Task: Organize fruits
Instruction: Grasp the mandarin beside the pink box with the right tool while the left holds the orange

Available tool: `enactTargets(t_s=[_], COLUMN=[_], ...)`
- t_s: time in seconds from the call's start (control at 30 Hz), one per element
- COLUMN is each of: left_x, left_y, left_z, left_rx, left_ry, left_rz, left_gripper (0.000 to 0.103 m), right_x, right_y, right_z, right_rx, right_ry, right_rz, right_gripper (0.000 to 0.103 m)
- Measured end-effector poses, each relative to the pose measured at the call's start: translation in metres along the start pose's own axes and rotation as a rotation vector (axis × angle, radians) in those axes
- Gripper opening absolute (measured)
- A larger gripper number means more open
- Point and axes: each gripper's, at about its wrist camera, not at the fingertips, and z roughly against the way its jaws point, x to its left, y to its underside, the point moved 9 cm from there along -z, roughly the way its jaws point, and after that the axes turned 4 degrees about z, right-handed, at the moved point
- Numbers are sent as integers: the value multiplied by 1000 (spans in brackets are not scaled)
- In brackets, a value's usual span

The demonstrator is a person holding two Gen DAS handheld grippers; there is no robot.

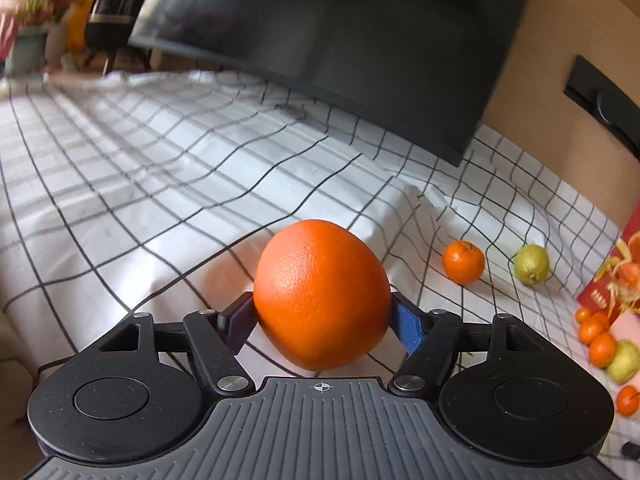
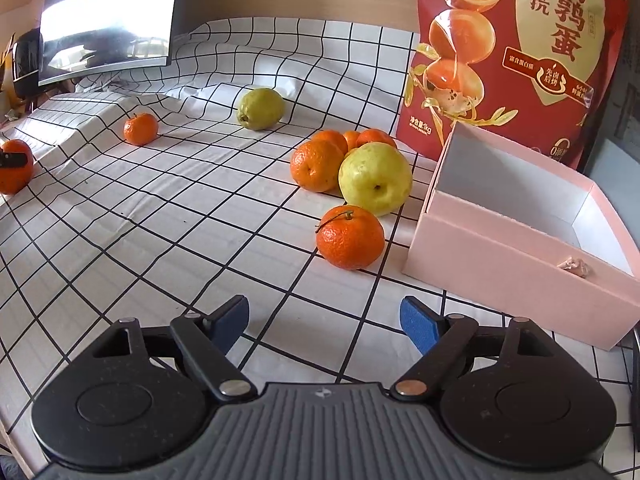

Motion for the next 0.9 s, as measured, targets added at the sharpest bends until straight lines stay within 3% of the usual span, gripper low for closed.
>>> enactTargets(t_s=[0.13, 0.27, 0.3, 0.37, 0.53, 0.67, 0.77, 0.9], left_x=[-53, -129, -147, -180, -216, -211, -204, -205], left_y=[3, 27, 37, 57, 95, 96, 97, 100], left_z=[13, 15, 13, 6, -13, -16, -18, -15], left_rx=[-24, 82, 114, 167, 257, 270, 279, 296], left_ry=[100, 353, 404, 468, 530, 496, 477, 492], left_rz=[-92, -125, -138, -183, -197, -174, -134, -134], left_gripper=[77, 77, 77, 77, 77, 77, 77, 77], right_x=[-3, -15, -17, -18, -7, 3, 0, -3], right_y=[-1, -4, -6, -11, -34, -55, -63, -57], right_z=[4, 6, 6, 4, 4, -3, -24, -46], right_rx=[-23, -49, -58, -61, -101, -127, -94, -40], right_ry=[2, -28, -26, 0, 67, 104, 134, 133], right_rz=[-21, -93, -102, -88, 17, 106, 89, 53], right_gripper=[84, 83, 79, 61, 57, 57, 44, 37])
